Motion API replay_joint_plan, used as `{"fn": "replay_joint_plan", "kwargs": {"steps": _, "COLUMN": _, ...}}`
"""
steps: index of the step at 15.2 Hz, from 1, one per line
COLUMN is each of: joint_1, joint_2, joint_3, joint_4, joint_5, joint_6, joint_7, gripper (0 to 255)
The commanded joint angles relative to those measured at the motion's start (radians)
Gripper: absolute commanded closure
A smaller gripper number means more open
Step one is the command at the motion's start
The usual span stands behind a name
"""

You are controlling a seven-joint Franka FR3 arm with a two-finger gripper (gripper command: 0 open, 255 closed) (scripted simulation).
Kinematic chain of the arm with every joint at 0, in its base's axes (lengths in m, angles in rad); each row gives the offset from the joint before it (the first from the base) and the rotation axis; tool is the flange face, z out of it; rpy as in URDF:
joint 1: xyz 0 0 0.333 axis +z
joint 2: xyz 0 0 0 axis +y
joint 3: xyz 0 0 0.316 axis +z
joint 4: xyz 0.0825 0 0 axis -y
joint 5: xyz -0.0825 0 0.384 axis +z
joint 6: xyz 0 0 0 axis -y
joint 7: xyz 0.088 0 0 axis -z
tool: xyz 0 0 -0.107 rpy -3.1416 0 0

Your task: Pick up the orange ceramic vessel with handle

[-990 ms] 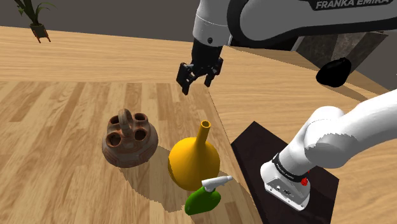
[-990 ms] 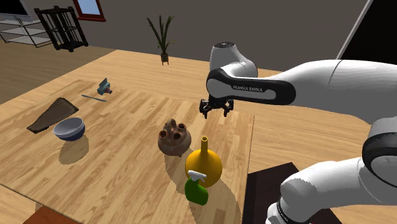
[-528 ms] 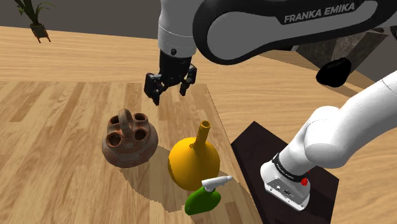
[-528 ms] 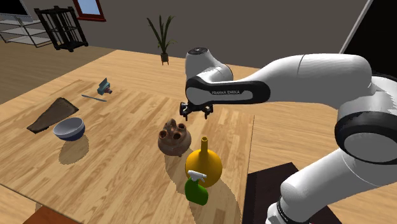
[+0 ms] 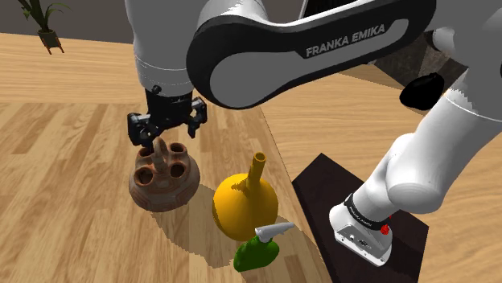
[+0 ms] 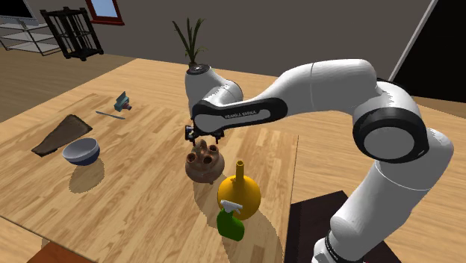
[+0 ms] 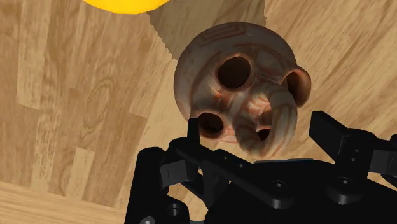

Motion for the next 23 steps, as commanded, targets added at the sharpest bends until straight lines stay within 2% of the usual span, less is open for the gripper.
{"fn": "replay_joint_plan", "kwargs": {"steps": 1, "joint_1": 0.031, "joint_2": 0.088, "joint_3": 0.013, "joint_4": 0.081, "joint_5": -0.070, "joint_6": -0.010, "joint_7": 0.063, "gripper": 0}}
{"fn": "replay_joint_plan", "kwargs": {"steps": 2, "joint_1": 0.046, "joint_2": 0.118, "joint_3": 0.013, "joint_4": 0.110, "joint_5": -0.093, "joint_6": -0.016, "joint_7": 0.083, "gripper": 0}}
{"fn": "replay_joint_plan", "kwargs": {"steps": 11, "joint_1": 0.052, "joint_2": 0.146, "joint_3": 0.003, "joint_4": 0.040, "joint_5": -0.122, "joint_6": 0.075, "joint_7": 0.109, "gripper": 0}}
{"fn": "replay_joint_plan", "kwargs": {"steps": 12, "joint_1": 0.051, "joint_2": 0.145, "joint_3": 0.003, "joint_4": 0.040, "joint_5": -0.122, "joint_6": 0.075, "joint_7": 0.108, "gripper": 255}}
{"fn": "replay_joint_plan", "kwargs": {"steps": 21, "joint_1": 0.052, "joint_2": 0.146, "joint_3": 0.003, "joint_4": 0.040, "joint_5": -0.123, "joint_6": 0.075, "joint_7": 0.110, "gripper": 255}}
{"fn": "replay_joint_plan", "kwargs": {"steps": 23, "joint_1": 0.050, "joint_2": 0.137, "joint_3": 0.005, "joint_4": 0.057, "joint_5": -0.114, "joint_6": 0.051, "joint_7": 0.102, "gripper": 255}}
